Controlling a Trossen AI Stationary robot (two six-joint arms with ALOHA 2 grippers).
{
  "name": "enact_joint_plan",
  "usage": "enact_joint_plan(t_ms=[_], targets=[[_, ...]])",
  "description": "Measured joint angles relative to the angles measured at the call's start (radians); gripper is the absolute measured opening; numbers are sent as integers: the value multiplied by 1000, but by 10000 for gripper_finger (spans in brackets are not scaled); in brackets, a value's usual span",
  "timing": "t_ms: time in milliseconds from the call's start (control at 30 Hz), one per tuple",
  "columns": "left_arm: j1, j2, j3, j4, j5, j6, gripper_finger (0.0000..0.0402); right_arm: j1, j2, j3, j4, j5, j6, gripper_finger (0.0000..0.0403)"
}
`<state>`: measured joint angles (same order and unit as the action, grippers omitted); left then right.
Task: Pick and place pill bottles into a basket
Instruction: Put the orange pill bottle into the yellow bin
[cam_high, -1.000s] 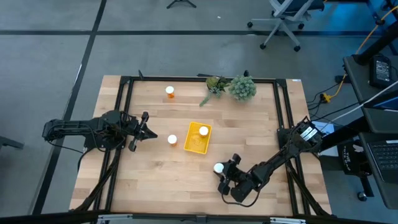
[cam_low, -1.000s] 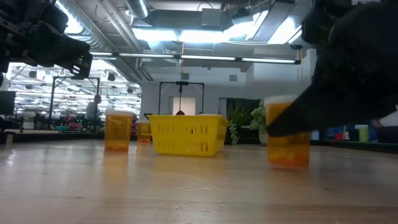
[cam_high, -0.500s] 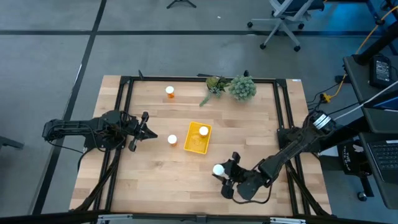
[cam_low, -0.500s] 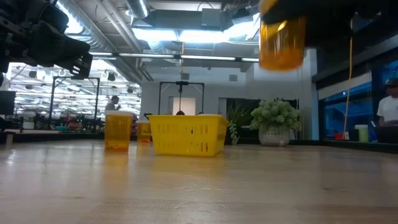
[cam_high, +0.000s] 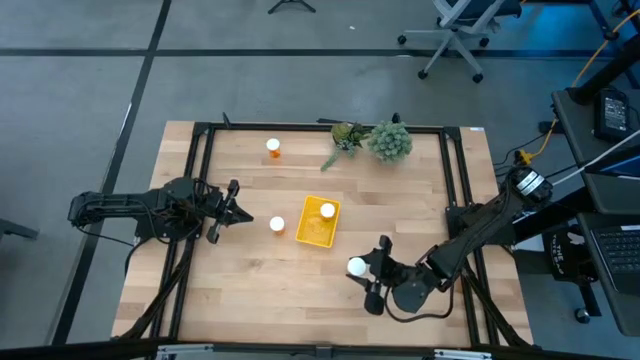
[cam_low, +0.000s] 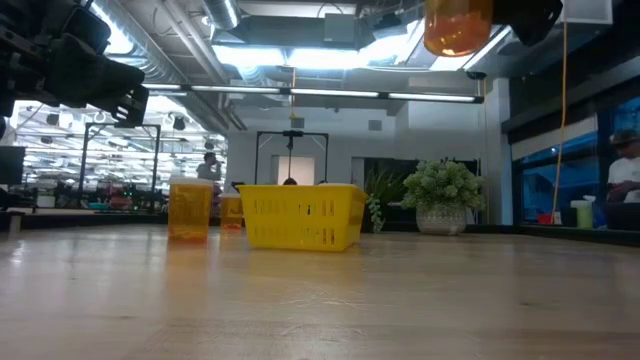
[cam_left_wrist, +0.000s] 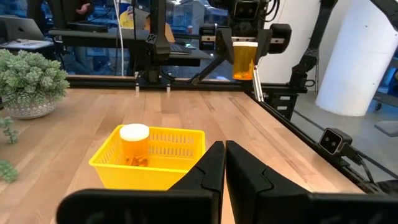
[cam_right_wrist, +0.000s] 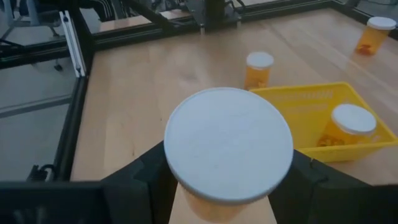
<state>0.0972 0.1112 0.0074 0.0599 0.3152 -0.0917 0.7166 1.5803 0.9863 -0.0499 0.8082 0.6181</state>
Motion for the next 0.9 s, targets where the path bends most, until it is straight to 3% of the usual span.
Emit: enact_joint_plan(t_ms=[433,900], targets=[[1,0,0,0,-3,0,12,-76,-6,0,-5,-13,-106,198],[1,0,0,0,-8,0,12,-325,-6,0,35,-320,-328,198]])
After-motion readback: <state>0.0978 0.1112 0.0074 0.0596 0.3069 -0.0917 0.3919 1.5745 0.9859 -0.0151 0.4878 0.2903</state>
